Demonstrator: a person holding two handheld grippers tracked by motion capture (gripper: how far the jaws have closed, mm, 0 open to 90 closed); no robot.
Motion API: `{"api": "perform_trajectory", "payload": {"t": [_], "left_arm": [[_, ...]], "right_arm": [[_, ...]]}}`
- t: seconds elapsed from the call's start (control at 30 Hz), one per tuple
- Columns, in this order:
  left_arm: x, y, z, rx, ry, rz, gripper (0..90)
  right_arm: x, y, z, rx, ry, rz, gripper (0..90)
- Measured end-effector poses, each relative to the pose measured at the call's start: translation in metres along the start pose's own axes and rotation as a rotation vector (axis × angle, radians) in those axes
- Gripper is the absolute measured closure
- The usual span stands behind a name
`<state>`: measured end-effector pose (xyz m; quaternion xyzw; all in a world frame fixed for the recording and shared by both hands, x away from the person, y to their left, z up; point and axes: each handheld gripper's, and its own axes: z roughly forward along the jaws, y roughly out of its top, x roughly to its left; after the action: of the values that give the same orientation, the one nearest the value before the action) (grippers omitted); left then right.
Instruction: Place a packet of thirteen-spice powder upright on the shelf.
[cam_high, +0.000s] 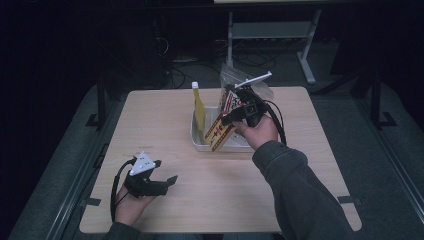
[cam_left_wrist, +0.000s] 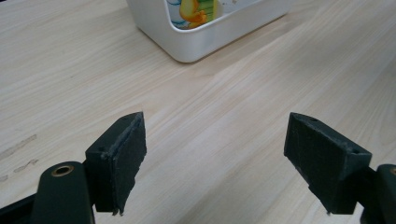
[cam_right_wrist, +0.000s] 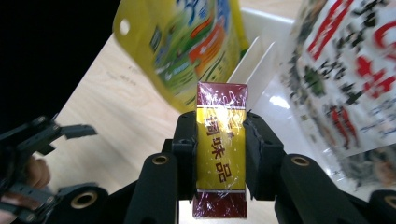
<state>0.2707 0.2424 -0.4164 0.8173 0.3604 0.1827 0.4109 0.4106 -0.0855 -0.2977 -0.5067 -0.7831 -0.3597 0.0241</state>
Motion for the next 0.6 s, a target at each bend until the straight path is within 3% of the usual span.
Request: {"api": "perform_trajectory", "payload": {"t": [0.23, 0.6], "left_arm": [[0.004, -0.001, -0.002, -0.006, 0.007, -0.012, 21.3], [0.008, -0.003, -0.005, -0.007, 0.019, -0.020, 21.7]], "right_arm": [[0.001, 0.013, -0.003, -0.032, -0.051, 0.032, 68.4], [0.006, 0.029, 0.006, -0.048, -0.099, 0.073, 68.3]]}}
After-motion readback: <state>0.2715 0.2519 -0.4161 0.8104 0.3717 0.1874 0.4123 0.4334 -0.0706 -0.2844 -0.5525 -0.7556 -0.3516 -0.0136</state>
